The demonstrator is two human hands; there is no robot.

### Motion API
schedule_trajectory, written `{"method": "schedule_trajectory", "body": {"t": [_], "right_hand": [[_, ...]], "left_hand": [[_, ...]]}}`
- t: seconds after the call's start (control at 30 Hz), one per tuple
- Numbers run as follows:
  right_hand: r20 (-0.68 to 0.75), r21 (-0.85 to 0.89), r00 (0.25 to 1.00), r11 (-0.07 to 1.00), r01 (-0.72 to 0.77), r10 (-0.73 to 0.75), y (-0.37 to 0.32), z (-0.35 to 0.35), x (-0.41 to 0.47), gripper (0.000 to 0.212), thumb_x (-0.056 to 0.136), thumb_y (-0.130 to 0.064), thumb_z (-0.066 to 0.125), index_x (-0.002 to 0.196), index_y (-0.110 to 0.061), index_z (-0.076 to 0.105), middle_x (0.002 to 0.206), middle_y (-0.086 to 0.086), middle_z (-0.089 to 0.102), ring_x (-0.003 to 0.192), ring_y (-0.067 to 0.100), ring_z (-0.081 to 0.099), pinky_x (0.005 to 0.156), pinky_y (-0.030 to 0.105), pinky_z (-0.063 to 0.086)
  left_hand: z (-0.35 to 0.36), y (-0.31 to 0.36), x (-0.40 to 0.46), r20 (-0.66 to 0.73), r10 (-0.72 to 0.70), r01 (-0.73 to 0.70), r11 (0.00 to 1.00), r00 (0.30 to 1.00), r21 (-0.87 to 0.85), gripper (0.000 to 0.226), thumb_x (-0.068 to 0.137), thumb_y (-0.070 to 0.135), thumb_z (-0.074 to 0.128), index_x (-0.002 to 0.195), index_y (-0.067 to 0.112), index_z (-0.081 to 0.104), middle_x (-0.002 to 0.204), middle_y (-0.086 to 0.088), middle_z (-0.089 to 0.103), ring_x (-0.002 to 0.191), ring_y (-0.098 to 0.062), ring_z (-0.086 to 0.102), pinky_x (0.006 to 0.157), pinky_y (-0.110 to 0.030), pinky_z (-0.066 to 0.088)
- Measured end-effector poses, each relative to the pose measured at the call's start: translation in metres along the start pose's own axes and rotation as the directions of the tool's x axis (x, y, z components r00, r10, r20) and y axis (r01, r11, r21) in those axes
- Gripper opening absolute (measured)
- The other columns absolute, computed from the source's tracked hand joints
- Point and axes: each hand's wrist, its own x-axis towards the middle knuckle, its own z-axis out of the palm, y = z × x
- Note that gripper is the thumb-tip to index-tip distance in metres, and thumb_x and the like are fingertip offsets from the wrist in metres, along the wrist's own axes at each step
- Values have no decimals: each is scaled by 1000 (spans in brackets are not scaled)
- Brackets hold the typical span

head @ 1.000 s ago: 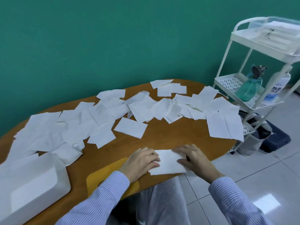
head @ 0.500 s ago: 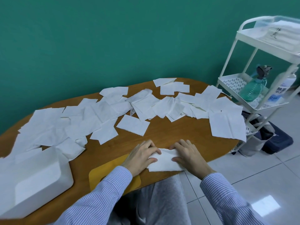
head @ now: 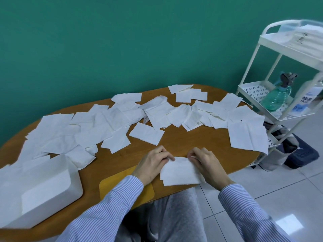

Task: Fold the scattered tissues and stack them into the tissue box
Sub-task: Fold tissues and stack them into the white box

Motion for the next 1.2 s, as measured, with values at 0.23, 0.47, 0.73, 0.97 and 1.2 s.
{"method": "schedule_trajectory", "body": {"t": [0.23,0.47,0.73,0.97,1.2], "right_hand": [[-4,222,992,967,-125,129,-4,-13,11,18,98,-19,57,109,-33,56,87,-20,57,85,-3,55,67,13,41],[-19,295,989,946,-134,146,-4,-27,15,24,97,-14,57,107,-35,62,89,-14,62,86,1,56,67,14,42],[166,199,976,965,-170,138,6,-9,4,28,95,-10,55,101,-36,65,100,-21,66,95,-2,59,79,20,47],[177,88,977,986,-139,122,16,11,-2,24,96,-14,56,111,-32,62,107,-15,55,99,5,52,83,23,40],[79,-157,996,987,-20,32,23,19,-7,27,94,-29,62,121,-32,58,113,-9,49,95,11,38,82,30,40]], "left_hand": [[-13,6,5,-56,-71,61,985,996,-160,24,101,11,56,105,26,73,99,10,52,100,-3,52,82,-13,41],[-18,14,11,-118,-111,74,958,987,-276,23,98,9,60,105,24,75,97,16,60,98,3,57,81,-6,40],[10,1,1,51,-174,181,956,984,-232,25,95,9,64,105,30,74,101,14,63,97,1,56,81,-12,39],[22,-3,-2,123,-198,213,970,972,-119,24,100,15,58,111,32,70,106,15,56,104,-1,52,92,-19,40],[26,-3,-5,111,-144,148,989,983,-26,23,99,21,59,118,32,66,113,16,46,113,-3,39,99,-23,37]]}}
